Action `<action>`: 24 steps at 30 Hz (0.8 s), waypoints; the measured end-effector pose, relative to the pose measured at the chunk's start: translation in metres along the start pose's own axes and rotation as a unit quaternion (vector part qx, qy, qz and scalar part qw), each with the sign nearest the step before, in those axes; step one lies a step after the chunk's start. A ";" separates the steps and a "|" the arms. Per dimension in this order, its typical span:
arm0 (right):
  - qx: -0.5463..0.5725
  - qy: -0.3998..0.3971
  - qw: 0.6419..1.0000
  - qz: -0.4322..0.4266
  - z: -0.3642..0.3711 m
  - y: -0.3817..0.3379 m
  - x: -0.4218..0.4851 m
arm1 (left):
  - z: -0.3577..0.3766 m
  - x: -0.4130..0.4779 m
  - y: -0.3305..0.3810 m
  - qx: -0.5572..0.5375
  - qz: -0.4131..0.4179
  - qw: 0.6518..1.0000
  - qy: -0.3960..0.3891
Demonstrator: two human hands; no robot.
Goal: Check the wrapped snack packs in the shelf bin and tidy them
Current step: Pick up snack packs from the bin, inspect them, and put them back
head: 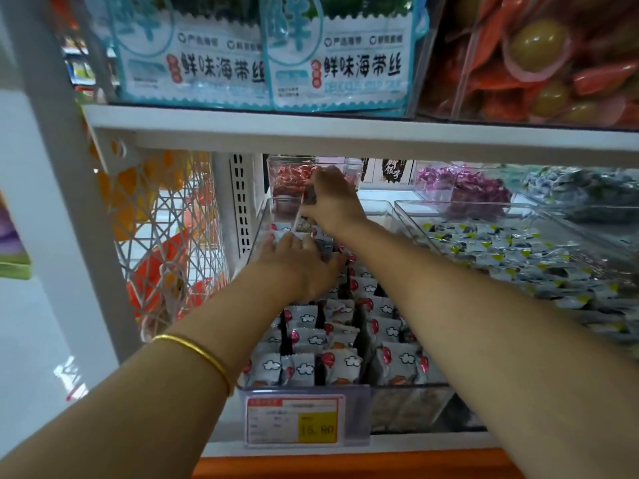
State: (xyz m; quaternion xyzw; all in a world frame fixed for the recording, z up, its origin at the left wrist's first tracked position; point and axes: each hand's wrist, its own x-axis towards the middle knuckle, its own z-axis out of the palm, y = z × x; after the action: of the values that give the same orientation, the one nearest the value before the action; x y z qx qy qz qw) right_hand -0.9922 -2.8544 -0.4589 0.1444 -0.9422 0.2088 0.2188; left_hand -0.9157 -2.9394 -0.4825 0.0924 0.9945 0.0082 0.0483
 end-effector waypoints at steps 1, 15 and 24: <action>-0.016 -0.038 0.999 0.000 0.003 -0.001 0.001 | -0.001 -0.004 0.000 0.001 0.003 1.000 0.002; 0.178 0.004 0.983 0.046 -0.041 0.003 -0.068 | 0.012 -0.092 0.006 -0.021 0.066 0.997 0.035; 0.211 0.011 0.976 0.050 -0.075 -0.018 -0.180 | 0.033 -0.134 0.005 -0.083 0.069 0.985 0.131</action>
State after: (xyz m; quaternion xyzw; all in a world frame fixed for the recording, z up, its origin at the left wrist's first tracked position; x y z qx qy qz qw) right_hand -0.8041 -2.8029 -0.4766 0.1379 -0.8804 0.4149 0.1835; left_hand -0.7805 -2.9586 -0.5023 0.1551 0.9793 0.1056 -0.0760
